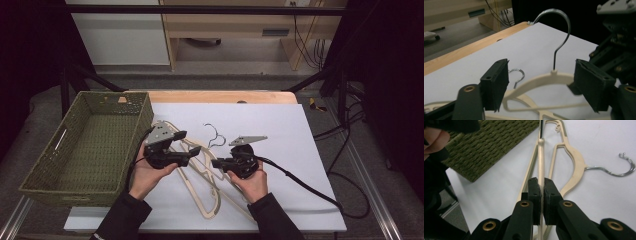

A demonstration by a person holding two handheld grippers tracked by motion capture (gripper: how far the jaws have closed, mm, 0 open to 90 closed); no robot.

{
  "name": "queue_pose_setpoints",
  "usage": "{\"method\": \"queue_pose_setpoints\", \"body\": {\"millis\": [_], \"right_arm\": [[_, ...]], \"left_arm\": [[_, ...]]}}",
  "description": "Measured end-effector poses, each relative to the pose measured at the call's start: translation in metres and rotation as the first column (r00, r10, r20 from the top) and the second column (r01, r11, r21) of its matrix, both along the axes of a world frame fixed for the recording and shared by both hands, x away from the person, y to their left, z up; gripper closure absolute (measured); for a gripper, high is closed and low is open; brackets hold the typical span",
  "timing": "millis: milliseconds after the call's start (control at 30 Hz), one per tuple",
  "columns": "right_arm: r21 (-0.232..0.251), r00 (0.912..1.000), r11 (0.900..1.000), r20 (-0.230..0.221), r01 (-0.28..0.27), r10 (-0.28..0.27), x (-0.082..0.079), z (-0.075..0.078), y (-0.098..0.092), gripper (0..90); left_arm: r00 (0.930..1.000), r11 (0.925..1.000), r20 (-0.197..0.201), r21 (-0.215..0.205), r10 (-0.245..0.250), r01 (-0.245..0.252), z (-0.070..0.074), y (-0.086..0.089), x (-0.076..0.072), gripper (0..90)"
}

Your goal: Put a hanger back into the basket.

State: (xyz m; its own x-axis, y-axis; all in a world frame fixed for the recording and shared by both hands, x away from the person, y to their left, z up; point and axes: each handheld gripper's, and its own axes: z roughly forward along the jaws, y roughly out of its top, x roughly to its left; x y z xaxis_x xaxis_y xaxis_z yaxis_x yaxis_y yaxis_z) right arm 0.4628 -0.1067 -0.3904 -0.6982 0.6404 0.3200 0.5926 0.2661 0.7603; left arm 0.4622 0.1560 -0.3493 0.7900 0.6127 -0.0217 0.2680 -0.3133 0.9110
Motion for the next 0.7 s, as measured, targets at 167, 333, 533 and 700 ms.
{"method": "queue_pose_setpoints", "body": {"millis": [167,333,533,700], "right_arm": [[0.03,0.9943,0.994,0.037,-0.101,0.1,-0.01,0.014,-0.017,87.0],[0.016,0.9814,0.983,0.057,-0.184,0.183,-0.02,0.015,-0.022,87.0],[0.001,0.9636,0.964,0.042,-0.264,0.264,-0.028,0.007,-0.019,87.0],[0.007,0.9471,0.948,0.039,-0.319,0.319,-0.03,0.005,-0.017,87.0]], "left_arm": [[0.9995,0.9992,-0.013,0.027,-0.028,0.028,-0.006,0.011,-0.016,19.2],[0.9973,0.9965,-0.018,0.042,-0.072,0.072,-0.015,0.009,-0.025,19.8],[0.9918,0.9853,-0.034,0.115,-0.123,0.126,-0.027,-0.002,-0.027,26.6],[0.986,0.9727,-0.055,0.164,-0.158,0.165,-0.036,-0.012,-0.026,37.9]]}}
